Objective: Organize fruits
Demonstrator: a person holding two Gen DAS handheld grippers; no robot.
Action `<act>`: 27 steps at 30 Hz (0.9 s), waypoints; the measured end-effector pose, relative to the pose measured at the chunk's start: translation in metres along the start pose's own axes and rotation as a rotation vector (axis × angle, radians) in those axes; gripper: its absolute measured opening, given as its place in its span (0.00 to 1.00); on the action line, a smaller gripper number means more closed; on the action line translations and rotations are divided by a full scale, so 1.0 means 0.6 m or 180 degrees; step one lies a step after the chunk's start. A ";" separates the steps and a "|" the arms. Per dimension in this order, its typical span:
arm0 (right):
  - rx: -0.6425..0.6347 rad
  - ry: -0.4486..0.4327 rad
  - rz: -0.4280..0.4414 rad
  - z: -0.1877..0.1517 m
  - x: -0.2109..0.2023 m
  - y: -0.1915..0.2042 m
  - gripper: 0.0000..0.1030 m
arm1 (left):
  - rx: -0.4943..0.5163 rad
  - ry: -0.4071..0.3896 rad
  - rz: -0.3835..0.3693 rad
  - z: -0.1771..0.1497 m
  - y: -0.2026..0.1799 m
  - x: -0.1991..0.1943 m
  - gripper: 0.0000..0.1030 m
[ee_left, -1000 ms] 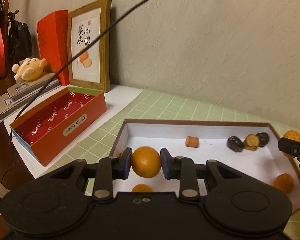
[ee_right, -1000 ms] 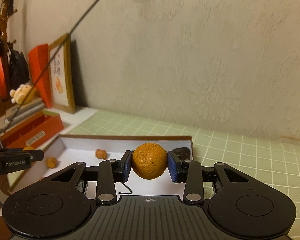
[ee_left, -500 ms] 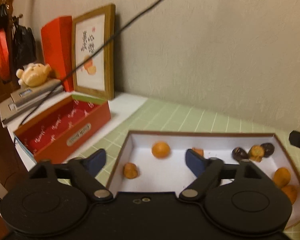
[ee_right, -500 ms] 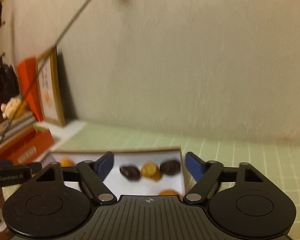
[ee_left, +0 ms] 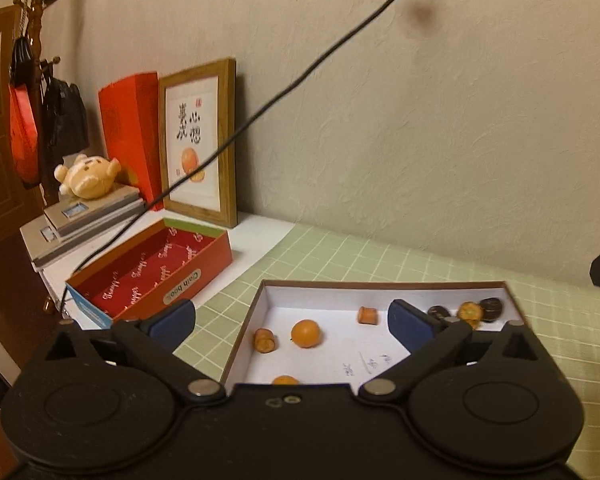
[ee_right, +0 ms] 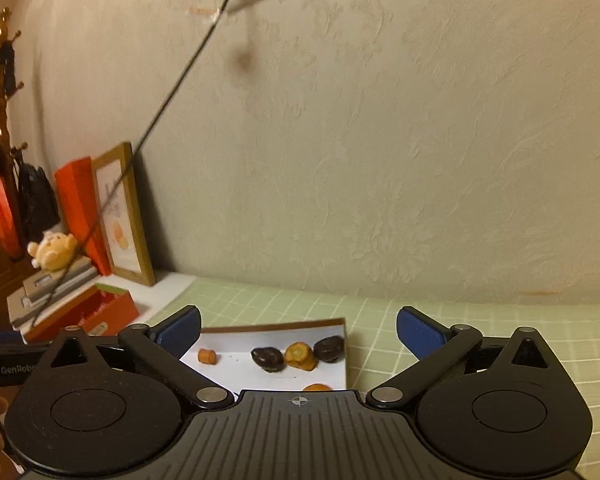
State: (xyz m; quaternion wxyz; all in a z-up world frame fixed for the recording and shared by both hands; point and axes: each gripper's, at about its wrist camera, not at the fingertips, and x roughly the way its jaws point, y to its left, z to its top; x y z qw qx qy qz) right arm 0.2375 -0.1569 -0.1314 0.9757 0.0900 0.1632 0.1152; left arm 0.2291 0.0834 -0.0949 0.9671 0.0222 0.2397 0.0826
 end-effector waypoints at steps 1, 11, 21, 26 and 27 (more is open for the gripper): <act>-0.0001 -0.0032 0.0017 0.005 -0.017 -0.001 1.00 | 0.0007 -0.0014 -0.0012 0.002 -0.001 -0.014 0.94; -0.0042 -0.0219 -0.0038 0.016 -0.206 -0.011 1.00 | 0.0054 -0.0115 -0.0227 0.019 -0.032 -0.171 0.94; -0.0003 -0.0219 -0.0230 -0.008 -0.339 -0.034 1.00 | 0.0109 0.0022 -0.0650 -0.019 -0.071 -0.259 0.94; 0.0040 -0.0216 -0.0336 -0.014 -0.371 -0.035 1.00 | 0.0167 0.0027 -0.0710 -0.045 -0.085 -0.284 0.94; 0.0030 -0.0205 -0.0364 -0.015 -0.375 -0.035 1.00 | 0.0179 0.0033 -0.0707 -0.048 -0.088 -0.286 0.94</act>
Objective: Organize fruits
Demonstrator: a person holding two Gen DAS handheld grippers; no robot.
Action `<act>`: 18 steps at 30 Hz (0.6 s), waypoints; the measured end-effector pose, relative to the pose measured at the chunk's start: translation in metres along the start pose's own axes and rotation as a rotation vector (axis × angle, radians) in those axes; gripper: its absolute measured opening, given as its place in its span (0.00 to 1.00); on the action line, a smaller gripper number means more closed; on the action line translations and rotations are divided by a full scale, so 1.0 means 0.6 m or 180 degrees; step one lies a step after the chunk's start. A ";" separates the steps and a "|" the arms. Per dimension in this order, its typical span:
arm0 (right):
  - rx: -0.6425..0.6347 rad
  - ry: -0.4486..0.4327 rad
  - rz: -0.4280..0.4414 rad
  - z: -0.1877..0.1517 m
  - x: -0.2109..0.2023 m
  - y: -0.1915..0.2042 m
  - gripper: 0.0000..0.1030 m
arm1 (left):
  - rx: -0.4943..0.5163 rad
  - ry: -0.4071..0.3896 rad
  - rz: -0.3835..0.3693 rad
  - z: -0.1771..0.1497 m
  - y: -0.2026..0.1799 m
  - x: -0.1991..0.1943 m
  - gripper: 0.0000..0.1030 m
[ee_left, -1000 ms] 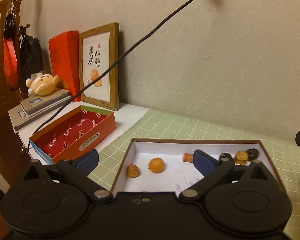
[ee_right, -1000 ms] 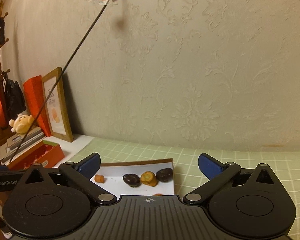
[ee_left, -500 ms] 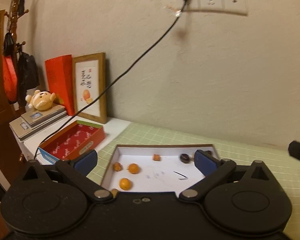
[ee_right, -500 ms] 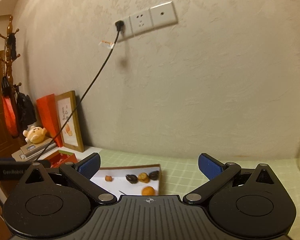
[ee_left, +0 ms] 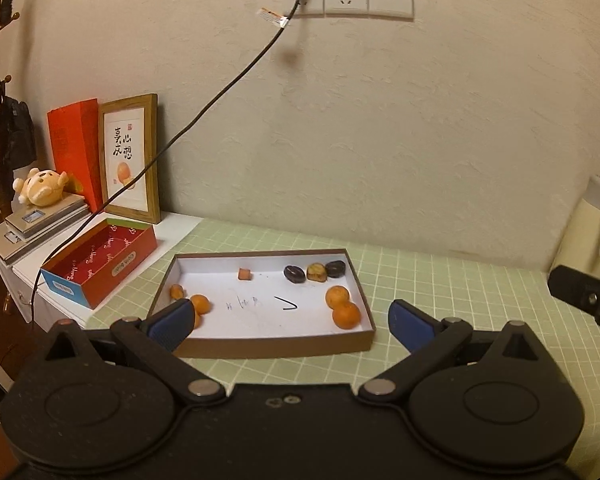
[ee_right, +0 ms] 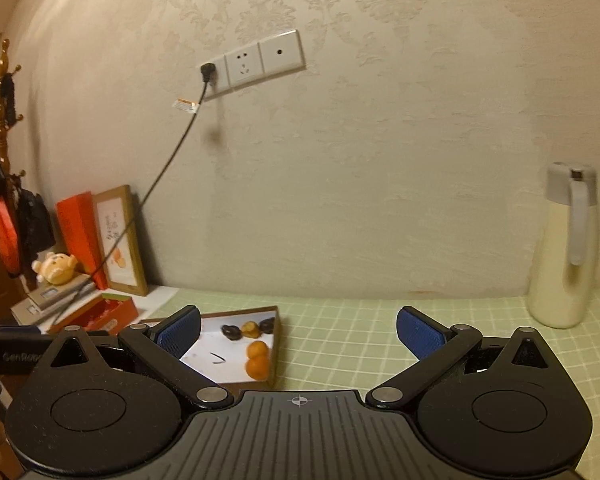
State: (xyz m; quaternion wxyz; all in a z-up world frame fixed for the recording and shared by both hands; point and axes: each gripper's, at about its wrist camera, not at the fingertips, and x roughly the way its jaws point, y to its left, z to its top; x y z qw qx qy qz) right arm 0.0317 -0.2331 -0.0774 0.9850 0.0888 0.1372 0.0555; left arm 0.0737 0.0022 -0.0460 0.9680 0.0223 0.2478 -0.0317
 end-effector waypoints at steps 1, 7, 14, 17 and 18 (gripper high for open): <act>-0.0007 0.0005 -0.0002 0.000 -0.003 0.001 1.00 | 0.0010 0.0010 -0.0003 -0.003 -0.004 -0.004 0.94; 0.0026 -0.0005 -0.0037 -0.004 -0.018 0.003 1.00 | 0.0048 -0.0016 -0.0006 -0.011 -0.019 -0.016 0.94; -0.0009 -0.0013 0.0001 -0.004 -0.017 0.012 1.00 | 0.0056 -0.0052 0.0056 -0.012 -0.018 -0.017 0.94; 0.0002 0.0003 0.0022 -0.005 -0.012 0.015 1.00 | 0.0025 -0.0045 0.0074 -0.010 -0.014 -0.014 0.94; 0.0000 0.0004 0.0032 -0.005 -0.011 0.016 1.00 | 0.0008 -0.0049 0.0073 -0.009 -0.012 -0.015 0.94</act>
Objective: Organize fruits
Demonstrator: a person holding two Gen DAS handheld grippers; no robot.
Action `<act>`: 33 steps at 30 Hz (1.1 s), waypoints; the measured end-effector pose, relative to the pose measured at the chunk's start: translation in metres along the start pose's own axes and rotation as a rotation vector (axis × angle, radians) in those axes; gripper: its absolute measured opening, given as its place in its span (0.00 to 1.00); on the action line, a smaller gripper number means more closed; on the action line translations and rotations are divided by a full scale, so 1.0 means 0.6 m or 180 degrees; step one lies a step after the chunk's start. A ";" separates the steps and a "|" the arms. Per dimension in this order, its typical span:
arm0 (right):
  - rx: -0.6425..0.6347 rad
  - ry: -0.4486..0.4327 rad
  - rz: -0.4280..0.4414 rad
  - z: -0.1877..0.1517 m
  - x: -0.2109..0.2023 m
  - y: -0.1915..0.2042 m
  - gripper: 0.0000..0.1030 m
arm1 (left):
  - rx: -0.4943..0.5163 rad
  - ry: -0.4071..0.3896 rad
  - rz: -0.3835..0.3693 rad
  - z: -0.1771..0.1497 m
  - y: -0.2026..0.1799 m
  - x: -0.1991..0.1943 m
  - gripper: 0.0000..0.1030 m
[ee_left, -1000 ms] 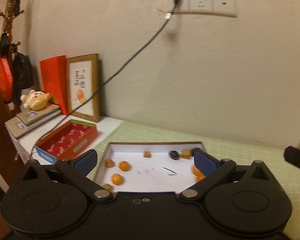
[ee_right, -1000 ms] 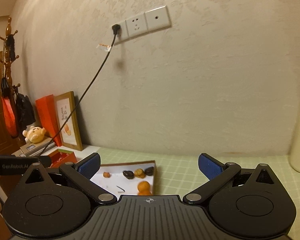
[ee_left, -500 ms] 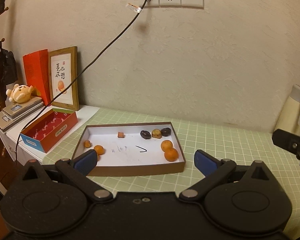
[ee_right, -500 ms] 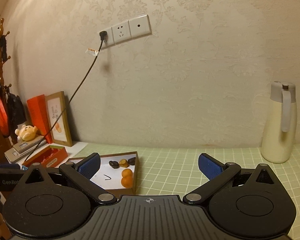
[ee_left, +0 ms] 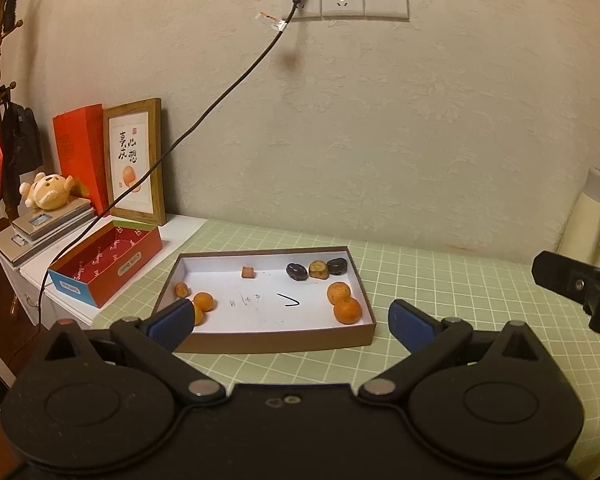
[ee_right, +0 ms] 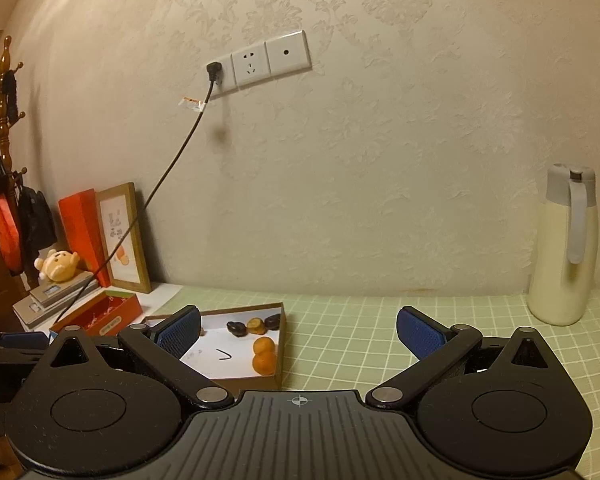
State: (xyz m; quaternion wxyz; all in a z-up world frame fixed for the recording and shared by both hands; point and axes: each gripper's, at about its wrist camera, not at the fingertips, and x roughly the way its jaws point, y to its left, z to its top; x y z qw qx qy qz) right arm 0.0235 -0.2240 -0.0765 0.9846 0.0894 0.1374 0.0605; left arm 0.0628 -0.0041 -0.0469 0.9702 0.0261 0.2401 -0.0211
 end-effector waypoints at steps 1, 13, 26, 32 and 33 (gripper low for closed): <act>-0.0003 0.0000 0.0011 0.000 0.001 0.001 1.00 | -0.0016 -0.0007 0.0001 0.001 0.003 -0.001 0.94; -0.0050 -0.0003 0.0048 0.003 0.005 0.016 1.00 | -0.0048 -0.0061 0.0035 0.006 0.013 -0.003 0.94; -0.0066 0.0009 0.0061 0.001 0.009 0.022 1.00 | -0.0034 -0.0079 0.0039 0.011 0.015 -0.002 0.94; -0.0075 0.0023 0.0060 0.001 0.010 0.023 1.00 | -0.0037 -0.0071 0.0037 0.012 0.016 -0.001 0.94; -0.0077 0.0023 0.0059 0.001 0.011 0.024 1.00 | -0.0041 -0.0066 0.0038 0.012 0.016 0.000 0.94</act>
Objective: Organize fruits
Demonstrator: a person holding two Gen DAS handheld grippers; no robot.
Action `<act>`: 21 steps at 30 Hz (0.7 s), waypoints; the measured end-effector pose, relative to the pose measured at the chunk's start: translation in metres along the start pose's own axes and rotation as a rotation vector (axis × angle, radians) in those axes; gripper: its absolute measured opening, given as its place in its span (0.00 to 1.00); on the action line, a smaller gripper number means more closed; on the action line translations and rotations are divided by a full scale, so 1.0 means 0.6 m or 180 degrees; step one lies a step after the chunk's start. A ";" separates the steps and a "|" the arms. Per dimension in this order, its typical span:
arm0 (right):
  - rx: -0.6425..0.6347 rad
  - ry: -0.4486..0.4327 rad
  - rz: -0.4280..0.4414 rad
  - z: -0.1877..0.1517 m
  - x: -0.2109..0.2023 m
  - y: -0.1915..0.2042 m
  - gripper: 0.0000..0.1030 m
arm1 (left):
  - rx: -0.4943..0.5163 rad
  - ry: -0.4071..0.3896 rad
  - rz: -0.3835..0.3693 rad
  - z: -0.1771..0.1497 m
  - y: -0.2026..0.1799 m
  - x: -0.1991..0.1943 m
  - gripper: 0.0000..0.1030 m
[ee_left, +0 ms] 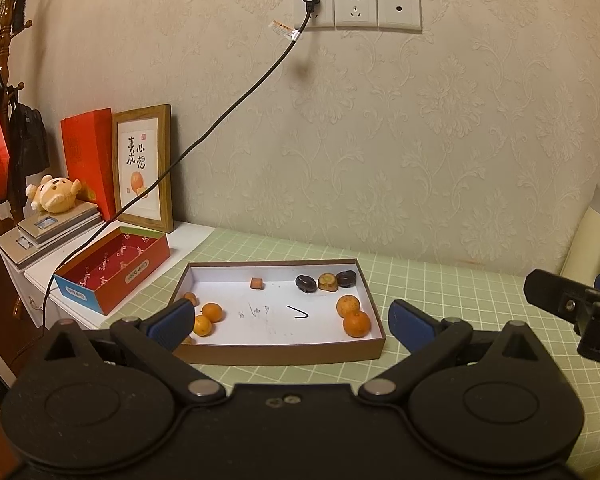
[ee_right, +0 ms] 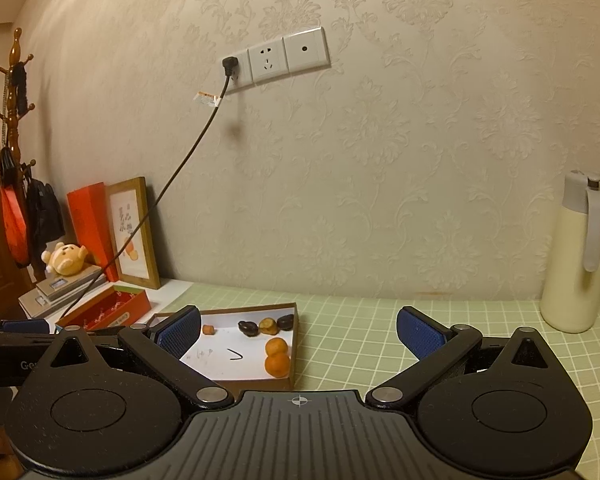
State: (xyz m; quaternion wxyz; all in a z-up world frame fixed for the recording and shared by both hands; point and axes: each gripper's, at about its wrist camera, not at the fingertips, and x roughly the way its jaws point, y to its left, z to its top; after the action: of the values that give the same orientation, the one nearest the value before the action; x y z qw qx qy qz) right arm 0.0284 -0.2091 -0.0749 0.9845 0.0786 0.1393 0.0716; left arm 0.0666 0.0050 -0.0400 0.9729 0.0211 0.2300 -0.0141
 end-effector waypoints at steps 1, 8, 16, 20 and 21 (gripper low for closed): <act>0.0000 0.0001 -0.0001 0.000 0.000 0.000 1.00 | -0.0003 0.0005 0.0000 0.000 0.000 0.001 0.94; 0.0001 0.0013 -0.0007 0.002 0.009 0.002 1.00 | -0.0006 0.0049 -0.0011 0.001 0.002 0.010 0.94; -0.0009 0.0039 0.0028 0.003 0.026 0.008 1.00 | -0.0030 0.0096 -0.0010 0.004 0.006 0.025 0.94; -0.0007 0.0037 0.0040 0.004 0.035 0.010 1.00 | -0.0046 0.0130 0.0006 0.005 0.009 0.036 0.94; -0.0008 0.0038 0.0039 0.004 0.038 0.010 1.00 | -0.0043 0.0132 0.0006 0.005 0.010 0.040 0.94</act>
State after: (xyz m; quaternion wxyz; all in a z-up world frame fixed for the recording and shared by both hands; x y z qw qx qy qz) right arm 0.0500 -0.2001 -0.0776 0.9833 0.0778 0.1446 0.0782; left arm 0.0894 0.0102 -0.0477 0.9680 0.0150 0.2502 -0.0112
